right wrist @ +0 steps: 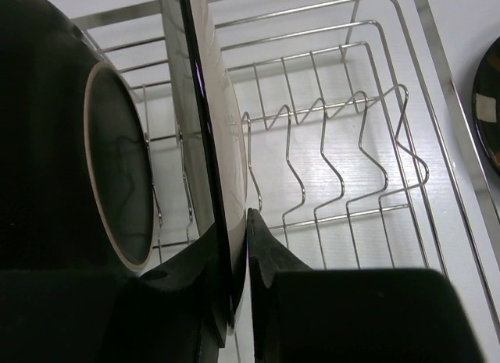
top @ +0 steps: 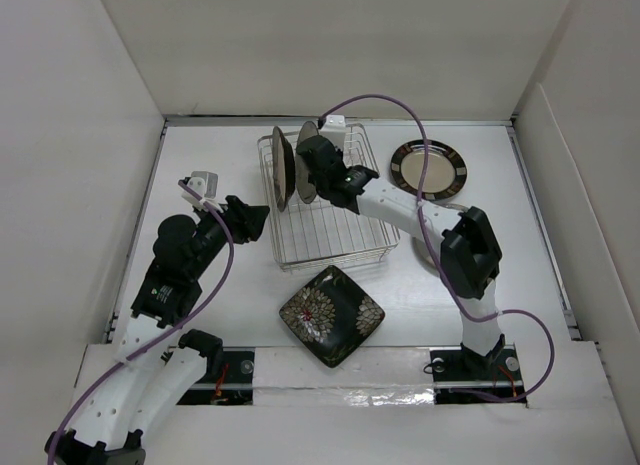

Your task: Load the plates into the dish rack

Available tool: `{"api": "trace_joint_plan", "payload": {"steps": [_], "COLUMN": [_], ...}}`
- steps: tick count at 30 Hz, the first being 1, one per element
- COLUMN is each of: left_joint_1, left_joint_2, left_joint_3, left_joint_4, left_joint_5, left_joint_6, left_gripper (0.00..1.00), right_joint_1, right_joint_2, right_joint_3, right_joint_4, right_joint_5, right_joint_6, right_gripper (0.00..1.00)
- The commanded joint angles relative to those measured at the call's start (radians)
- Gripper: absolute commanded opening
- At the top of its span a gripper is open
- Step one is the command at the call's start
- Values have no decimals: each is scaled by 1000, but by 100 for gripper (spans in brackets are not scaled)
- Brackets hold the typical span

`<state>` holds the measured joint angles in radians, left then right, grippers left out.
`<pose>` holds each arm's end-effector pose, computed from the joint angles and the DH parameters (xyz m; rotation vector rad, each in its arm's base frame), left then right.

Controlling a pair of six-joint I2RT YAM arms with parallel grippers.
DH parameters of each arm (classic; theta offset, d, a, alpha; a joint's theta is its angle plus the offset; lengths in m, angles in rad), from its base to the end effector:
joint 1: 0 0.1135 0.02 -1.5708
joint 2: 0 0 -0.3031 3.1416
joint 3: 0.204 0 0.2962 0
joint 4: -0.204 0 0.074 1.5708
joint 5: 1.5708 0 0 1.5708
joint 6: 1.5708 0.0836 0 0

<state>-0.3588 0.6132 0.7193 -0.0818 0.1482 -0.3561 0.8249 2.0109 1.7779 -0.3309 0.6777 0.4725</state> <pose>0.1931 -0.0856 0.3821 0.1225 1.5819 -0.6772 0.4204 0.3778 0.3048 0.0311 2.0015 0.1020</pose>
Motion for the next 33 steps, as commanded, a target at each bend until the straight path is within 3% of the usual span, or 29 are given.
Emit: {"api": "trace_joint_plan", "payload": {"steps": [1, 4, 10, 16, 20, 24, 25, 26, 27, 31, 33], "left_joint_1": [-5, -5, -5, -5, -5, -5, -5, -5, -5, -5, -5], "left_joint_2": [0, -3, 0, 0, 3, -1, 3, 8, 17, 26, 43], "left_joint_3": [-4, -1, -1, -1, 5, 6, 8, 9, 9, 8, 12], "left_joint_4": [28, 28, 27, 22, 14, 13, 11, 10, 8, 16, 20], "left_joint_5": [8, -1, 2, -6, -25, -32, -36, -38, -33, -19, -18], "left_joint_6": [6, 6, 3, 6, 9, 11, 12, 12, 12, 12, 12], "left_gripper": [51, 51, 51, 51, 51, 51, 51, 51, 51, 48, 47], "right_joint_1": [22, 31, 31, 31, 42, 54, 54, 63, 63, 63, 72], "right_joint_2": [-21, -27, -67, -219, -392, -667, -787, -846, -903, -1112, -1207], "right_joint_3": [45, 37, 2, -107, -271, -615, -674, -728, -779, -1018, -1099], "right_joint_4": [142, 155, 171, 208, 222, 291, 274, 254, 230, 6, -22], "right_joint_5": [20, 3, 8, 20, -29, -156, -234, -269, -306, -501, -564], "right_joint_6": [25, 25, 28, -3, -47, -68, -60, -32, -14, 130, 251], "right_gripper": [22, 32, 34, 40, 53, 62, 55, 16, 3, 0, 0]}}
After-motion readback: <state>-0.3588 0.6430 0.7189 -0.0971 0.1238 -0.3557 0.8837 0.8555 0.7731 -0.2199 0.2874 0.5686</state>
